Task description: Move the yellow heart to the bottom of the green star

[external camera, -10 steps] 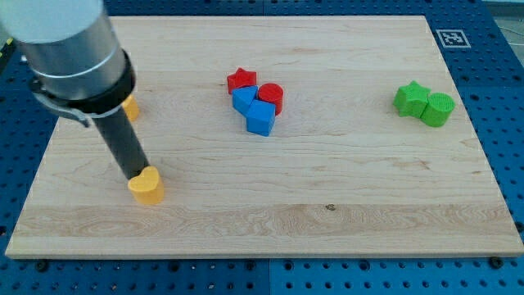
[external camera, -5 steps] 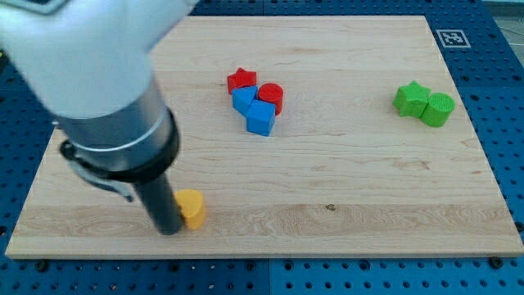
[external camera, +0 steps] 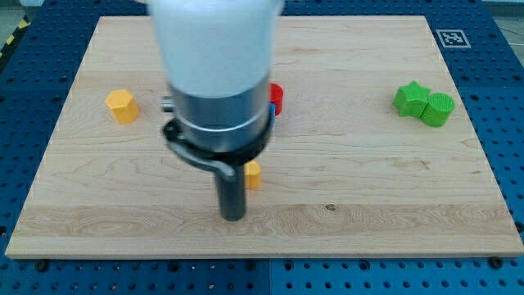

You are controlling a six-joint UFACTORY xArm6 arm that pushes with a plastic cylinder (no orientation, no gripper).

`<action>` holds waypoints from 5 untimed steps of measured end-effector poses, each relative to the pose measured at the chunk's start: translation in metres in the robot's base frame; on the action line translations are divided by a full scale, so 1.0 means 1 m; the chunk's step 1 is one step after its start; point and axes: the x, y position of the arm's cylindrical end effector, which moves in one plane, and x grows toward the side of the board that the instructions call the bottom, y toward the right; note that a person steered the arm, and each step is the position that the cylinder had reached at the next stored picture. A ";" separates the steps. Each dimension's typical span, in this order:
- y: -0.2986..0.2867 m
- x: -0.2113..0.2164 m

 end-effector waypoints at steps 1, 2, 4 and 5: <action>-0.026 -0.018; -0.002 -0.053; 0.081 -0.065; 0.084 -0.065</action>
